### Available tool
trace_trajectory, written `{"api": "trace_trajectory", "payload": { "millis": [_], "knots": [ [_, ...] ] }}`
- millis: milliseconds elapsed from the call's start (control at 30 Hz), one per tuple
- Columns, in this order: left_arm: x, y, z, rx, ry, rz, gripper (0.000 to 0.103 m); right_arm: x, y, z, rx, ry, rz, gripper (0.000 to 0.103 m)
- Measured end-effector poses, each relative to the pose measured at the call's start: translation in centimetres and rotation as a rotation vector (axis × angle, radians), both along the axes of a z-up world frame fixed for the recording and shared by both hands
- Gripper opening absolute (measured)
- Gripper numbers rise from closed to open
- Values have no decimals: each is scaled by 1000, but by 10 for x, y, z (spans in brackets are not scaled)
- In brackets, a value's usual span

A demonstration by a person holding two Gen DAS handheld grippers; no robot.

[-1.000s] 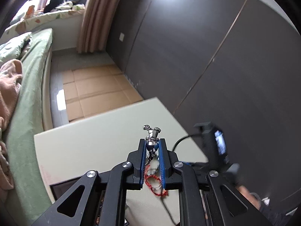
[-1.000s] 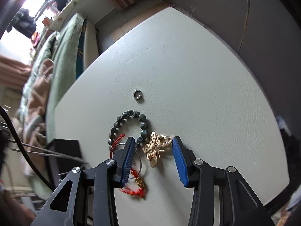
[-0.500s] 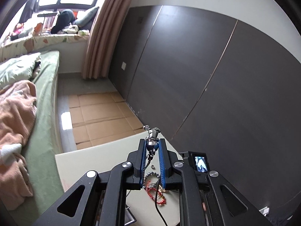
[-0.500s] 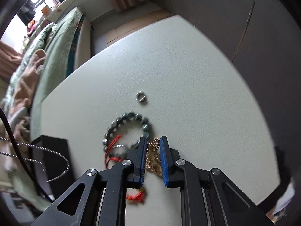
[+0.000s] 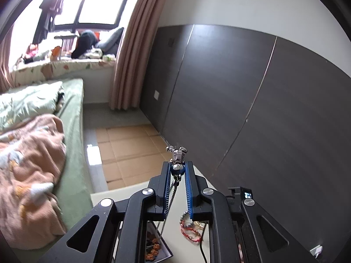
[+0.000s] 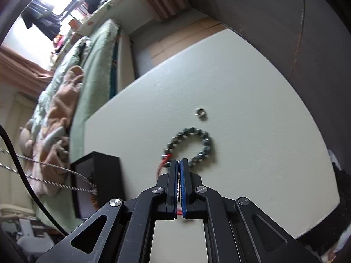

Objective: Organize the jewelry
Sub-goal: 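Carry the silver charm into the black box with the left tool and release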

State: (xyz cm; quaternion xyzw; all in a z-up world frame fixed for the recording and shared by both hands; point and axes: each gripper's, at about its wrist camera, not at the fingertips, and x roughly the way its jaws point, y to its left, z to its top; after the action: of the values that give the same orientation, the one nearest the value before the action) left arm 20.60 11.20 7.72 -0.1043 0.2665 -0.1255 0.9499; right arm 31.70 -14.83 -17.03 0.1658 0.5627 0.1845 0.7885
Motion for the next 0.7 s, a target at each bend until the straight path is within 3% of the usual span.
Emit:
{"api": "trace_trajectory", "payload": {
  "millis": [400,533,700],
  "knots": [
    [-19,3,37,66,-81,55,13,-26,37,54,216,-203,91,3],
    [-17,6,28,73,-61,74,14,-36,54,68,273,-271,148,3],
    [-5,12,-9,42,22,81,14,-39,66,69,289,-292,190,4]
  ]
}}
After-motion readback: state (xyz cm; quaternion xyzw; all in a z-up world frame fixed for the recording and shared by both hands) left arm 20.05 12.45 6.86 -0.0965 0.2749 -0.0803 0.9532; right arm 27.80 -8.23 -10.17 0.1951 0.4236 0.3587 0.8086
